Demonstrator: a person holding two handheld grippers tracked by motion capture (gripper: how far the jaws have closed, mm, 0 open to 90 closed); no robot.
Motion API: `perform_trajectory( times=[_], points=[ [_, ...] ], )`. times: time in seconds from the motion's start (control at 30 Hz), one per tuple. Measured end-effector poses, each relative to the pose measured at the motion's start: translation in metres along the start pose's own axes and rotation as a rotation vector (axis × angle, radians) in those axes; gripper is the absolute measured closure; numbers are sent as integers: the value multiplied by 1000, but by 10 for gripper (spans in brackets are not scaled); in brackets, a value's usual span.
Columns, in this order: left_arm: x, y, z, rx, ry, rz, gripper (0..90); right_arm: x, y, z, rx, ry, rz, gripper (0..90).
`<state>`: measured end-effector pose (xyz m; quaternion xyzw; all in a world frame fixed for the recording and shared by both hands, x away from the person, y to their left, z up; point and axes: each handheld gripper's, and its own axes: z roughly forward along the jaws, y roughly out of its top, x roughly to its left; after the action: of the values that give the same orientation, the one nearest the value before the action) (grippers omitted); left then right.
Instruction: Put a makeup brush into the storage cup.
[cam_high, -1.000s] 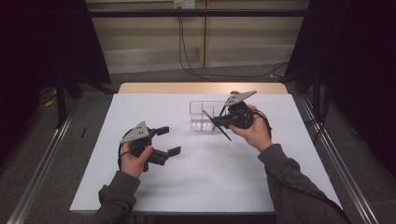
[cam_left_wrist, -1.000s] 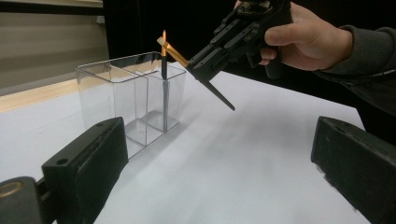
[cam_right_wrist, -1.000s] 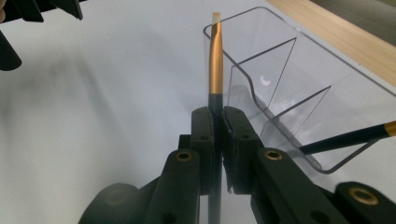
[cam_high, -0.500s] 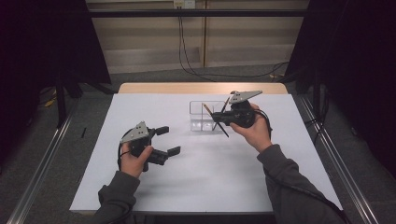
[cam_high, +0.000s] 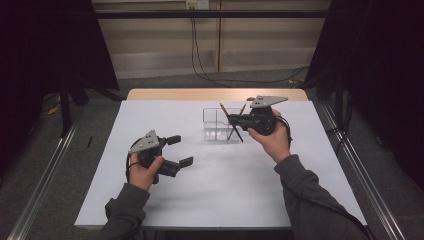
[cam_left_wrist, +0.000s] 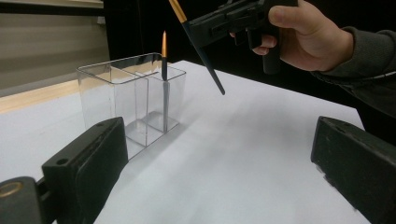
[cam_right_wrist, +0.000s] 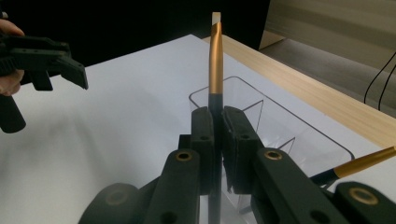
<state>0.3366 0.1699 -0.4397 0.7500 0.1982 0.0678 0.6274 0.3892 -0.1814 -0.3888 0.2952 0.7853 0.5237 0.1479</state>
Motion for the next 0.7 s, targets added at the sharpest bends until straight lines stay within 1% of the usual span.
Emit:
perform_trajectory(
  times=[0.03,0.1,0.43,0.5,0.63,0.7],
  points=[
    [0,0,0,0,2,-1,37,0,0,-1,-5,-6,-7,837],
    [0,0,1,1,0,1,37,0,1,-1,-16,-5,2,837],
    [0,0,1,2,3,-2,37,0,1,-3,-66,-27,4,837],
    [0,-1,1,0,2,-8,37,0,1,-3,-77,-29,0,838],
    [1,-1,0,0,1,-4,37,0,3,-4,-97,-36,5,837],
    [0,-1,1,-3,2,-8,37,0,3,-5,-110,-39,7,837]
  ],
)
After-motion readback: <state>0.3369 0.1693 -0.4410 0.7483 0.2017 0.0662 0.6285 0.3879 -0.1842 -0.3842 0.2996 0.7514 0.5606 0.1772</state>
